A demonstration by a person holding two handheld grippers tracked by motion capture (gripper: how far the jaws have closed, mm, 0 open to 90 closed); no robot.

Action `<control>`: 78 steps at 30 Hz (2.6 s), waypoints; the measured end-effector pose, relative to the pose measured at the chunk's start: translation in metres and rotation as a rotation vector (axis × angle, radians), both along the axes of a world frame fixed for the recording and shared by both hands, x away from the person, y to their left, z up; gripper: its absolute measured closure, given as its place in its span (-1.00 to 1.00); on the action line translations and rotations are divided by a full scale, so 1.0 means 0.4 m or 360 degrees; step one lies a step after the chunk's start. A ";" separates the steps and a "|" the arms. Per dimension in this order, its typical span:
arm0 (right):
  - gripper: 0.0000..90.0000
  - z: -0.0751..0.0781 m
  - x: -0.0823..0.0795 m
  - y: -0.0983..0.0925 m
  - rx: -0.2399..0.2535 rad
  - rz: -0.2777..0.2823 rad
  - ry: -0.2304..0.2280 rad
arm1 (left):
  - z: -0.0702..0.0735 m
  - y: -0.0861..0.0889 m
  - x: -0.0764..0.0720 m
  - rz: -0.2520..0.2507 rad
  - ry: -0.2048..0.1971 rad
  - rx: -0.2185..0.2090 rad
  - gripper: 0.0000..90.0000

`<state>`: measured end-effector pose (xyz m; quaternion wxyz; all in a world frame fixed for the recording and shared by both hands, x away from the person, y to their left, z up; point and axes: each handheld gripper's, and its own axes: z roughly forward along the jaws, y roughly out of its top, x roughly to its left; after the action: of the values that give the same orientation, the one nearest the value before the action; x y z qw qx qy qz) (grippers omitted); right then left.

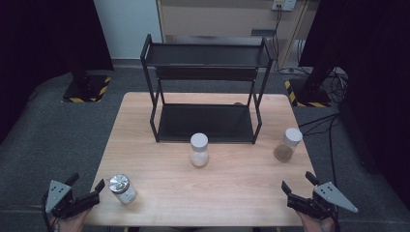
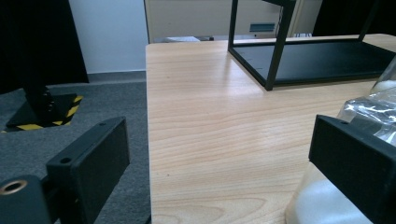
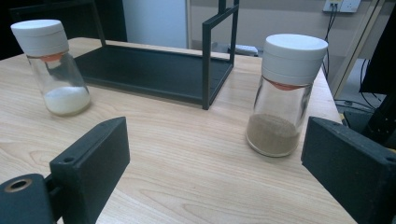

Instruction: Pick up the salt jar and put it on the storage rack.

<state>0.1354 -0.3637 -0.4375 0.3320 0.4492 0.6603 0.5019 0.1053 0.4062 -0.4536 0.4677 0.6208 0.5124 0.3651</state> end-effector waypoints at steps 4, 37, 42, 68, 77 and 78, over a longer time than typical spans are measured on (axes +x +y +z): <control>-0.83 -0.001 0.000 -0.001 0.0002 0.0005 -0.0001 | -0.002 0.009 0.001 -0.0005 0.0006 -0.0045 -0.94; -0.83 0.002 0.005 0.002 0.0001 0.0026 0.0026 | 0.025 0.016 0.013 -0.0037 0.0050 -0.0069 -0.98; -0.83 0.002 0.006 0.003 -0.0002 0.0022 0.0024 | 0.043 0.020 0.021 -0.0052 0.0056 -0.0062 -0.98; -0.83 0.002 0.009 0.004 -0.0006 0.0030 0.0030 | 0.152 0.019 0.063 -0.0375 0.0086 0.0002 -0.97; -0.83 0.001 0.008 0.003 -0.0004 0.0030 0.0028 | 0.145 0.007 0.087 -0.0496 0.0128 0.0016 -0.95; -0.83 0.001 0.009 0.003 -0.0003 0.0030 0.0028 | 0.144 0.005 0.089 -0.0504 0.0132 0.0022 -0.94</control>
<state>0.1388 -0.3624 -0.4371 0.3218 0.4471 0.6679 0.5005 0.1407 0.4083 -0.3959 0.4936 0.7114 0.4246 0.2644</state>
